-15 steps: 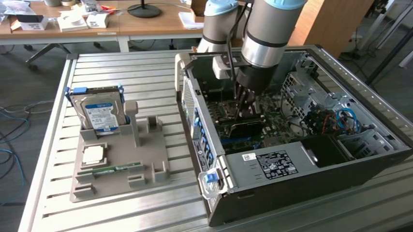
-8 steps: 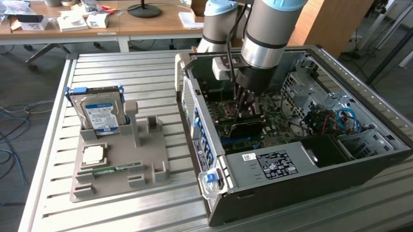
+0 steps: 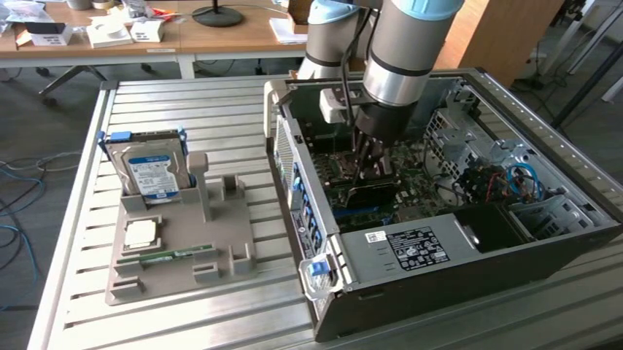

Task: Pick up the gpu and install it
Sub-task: 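Press down on the gpu until it lock into place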

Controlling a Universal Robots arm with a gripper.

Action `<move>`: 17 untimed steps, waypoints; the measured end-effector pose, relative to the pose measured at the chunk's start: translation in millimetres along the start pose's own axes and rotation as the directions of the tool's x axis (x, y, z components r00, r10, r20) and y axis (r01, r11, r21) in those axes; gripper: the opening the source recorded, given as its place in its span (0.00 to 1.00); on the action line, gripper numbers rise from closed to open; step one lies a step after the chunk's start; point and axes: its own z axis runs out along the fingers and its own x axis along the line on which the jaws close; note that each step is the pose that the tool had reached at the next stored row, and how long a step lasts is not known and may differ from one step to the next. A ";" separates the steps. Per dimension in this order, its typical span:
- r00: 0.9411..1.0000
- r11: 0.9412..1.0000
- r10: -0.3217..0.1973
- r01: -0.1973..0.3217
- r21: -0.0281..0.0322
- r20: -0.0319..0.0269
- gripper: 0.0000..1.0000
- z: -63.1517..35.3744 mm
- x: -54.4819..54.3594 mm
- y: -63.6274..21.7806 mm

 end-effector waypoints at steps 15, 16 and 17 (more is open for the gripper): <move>1.000 1.000 0.000 0.000 0.000 0.000 0.11 4.8 0.1 0.0; 1.000 1.000 0.000 0.000 0.000 0.000 0.11 5.4 0.1 0.0; 1.000 1.000 0.000 0.000 0.000 0.001 0.11 6.6 0.0 -0.1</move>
